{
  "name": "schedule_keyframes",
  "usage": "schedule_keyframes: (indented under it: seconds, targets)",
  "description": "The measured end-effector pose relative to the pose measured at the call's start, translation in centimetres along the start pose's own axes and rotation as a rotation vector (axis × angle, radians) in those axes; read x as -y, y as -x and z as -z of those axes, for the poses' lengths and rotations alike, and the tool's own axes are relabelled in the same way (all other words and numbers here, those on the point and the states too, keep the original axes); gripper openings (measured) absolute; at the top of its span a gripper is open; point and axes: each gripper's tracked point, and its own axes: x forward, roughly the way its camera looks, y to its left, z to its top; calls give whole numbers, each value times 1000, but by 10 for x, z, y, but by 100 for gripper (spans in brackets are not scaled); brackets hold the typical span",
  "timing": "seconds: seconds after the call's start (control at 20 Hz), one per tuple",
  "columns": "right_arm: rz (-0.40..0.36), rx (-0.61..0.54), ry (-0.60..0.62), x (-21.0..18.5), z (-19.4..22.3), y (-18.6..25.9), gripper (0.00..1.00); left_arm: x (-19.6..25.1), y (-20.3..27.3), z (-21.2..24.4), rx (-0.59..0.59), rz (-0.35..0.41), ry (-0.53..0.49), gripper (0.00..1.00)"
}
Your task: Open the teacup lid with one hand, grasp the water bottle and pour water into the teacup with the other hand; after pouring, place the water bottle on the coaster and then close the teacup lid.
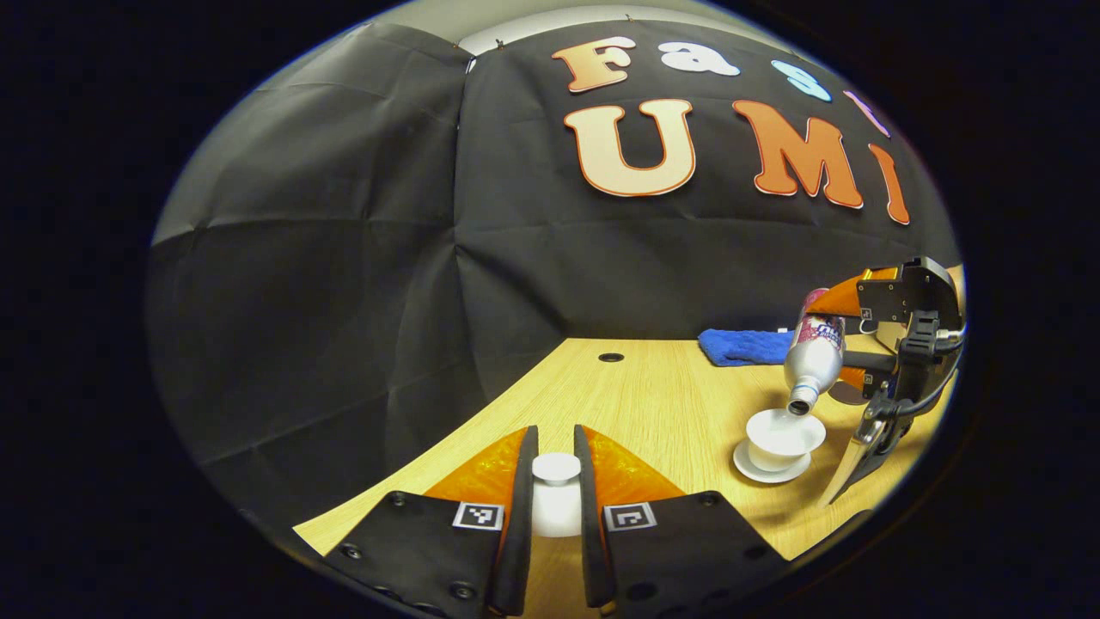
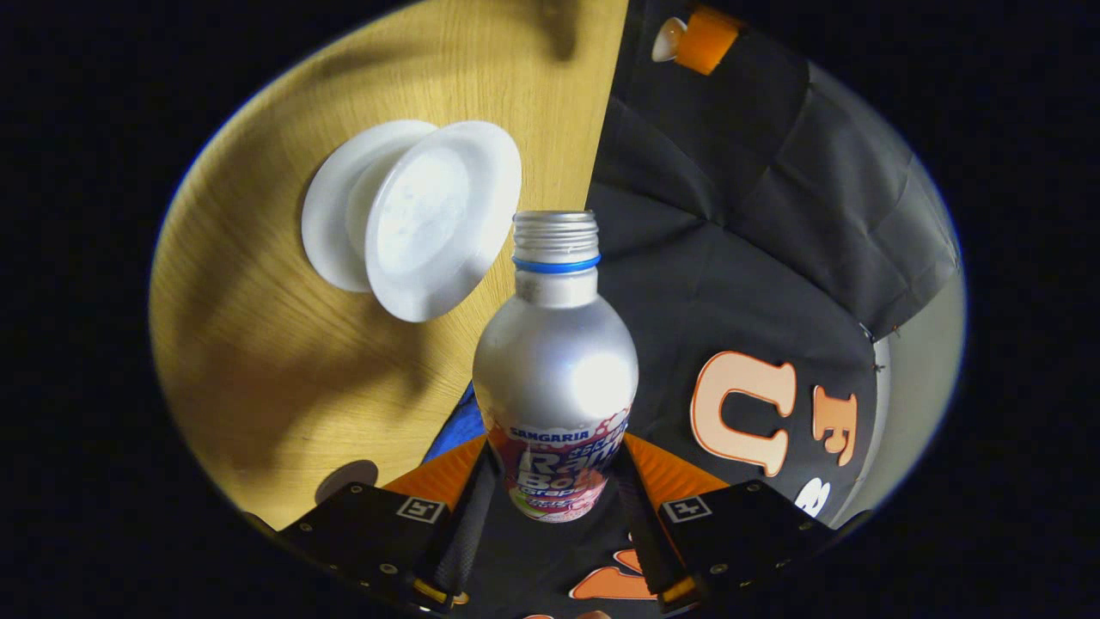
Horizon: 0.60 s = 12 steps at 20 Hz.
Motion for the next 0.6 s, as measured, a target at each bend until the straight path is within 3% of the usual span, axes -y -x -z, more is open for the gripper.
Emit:
schedule_keyframes:
  seconds: [0.3, 0.6]
  targets:
    - [-121, -12, -384, -23, 9, 6, 77, 25, -4, -12, 22, 38, 19, 29]
    - [-171, -107, -727, -46, 63, 9, 77, 66, -10, -27, 34, 107, 24, 29]
